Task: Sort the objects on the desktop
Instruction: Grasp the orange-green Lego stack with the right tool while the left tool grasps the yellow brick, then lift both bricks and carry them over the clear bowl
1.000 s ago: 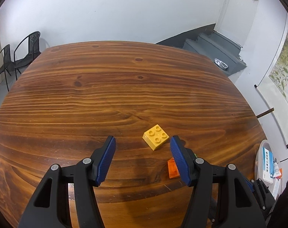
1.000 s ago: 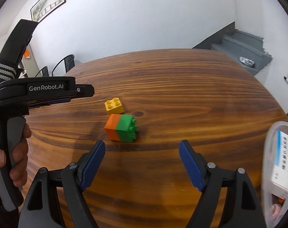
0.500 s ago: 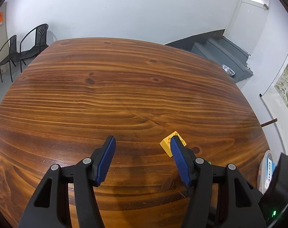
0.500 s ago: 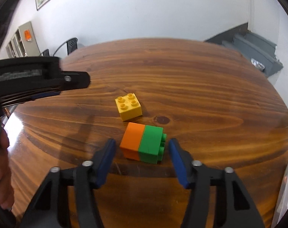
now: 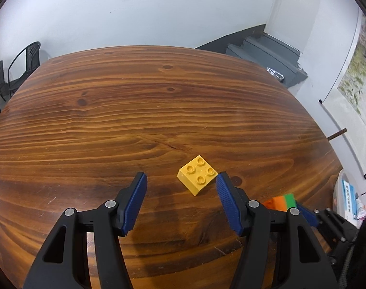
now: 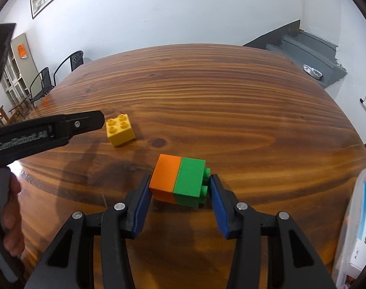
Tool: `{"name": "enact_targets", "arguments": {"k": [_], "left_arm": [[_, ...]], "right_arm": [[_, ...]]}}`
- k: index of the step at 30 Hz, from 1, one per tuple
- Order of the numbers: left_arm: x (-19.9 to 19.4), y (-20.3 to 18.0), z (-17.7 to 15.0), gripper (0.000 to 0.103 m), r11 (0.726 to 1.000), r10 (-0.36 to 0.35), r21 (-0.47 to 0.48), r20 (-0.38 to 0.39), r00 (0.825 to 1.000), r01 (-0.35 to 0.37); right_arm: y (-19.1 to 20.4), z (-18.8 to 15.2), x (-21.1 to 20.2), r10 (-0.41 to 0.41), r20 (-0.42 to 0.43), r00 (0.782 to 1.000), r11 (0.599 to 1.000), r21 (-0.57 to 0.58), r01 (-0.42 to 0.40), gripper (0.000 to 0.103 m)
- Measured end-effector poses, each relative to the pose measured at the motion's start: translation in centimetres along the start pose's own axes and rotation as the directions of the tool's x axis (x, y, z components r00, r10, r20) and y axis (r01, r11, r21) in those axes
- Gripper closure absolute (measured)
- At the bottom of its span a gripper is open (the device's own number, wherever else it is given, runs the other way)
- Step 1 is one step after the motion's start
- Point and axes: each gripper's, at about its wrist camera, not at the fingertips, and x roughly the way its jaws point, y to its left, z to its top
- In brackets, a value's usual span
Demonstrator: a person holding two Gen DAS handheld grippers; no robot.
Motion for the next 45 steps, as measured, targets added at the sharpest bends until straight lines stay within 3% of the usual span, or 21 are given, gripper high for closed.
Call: {"name": "enact_targets", "arguments": {"k": [10,17,20,22,45], "left_arm": [[3.0,-1.8,-0.1,0.039,0.993,0.04,0.114,-0.025,0.999,-0.037],[4.1,-1.9,-0.2,0.039,0.989,0.052,0.141,-0.033,0.998,-0.047],[4.0,-2.0,-0.4,0.042,0.988,0.051,0.145,-0.026,0.998,-0.047],[3.8,-2.1,-0.5,0.056,0.988,0.042,0.15,-0.021,0.999,-0.039],[0.1,-5.1,-1.0,0.056,0.985,-0.024,0.172,0.059,0.998,0.014]], "right_arm": [[-1.2,-0.6,-0.8,0.014,-0.001,1.0,1.0,0.016,-0.014,0.052],[-1.3,-0.8,-1.0,0.014,0.002,1.0,1.0,0.014,-0.014,0.052],[-1.3,-0.8,-1.0,0.016,0.002,1.0,1.0,0.017,-0.016,0.052],[-1.3,-0.8,-1.0,0.019,0.004,1.0,1.0,0.018,-0.02,0.052],[-2.1,-0.3,-4.7,0.0,0.103,0.995,0.998,0.058,-0.006,0.052]]}}
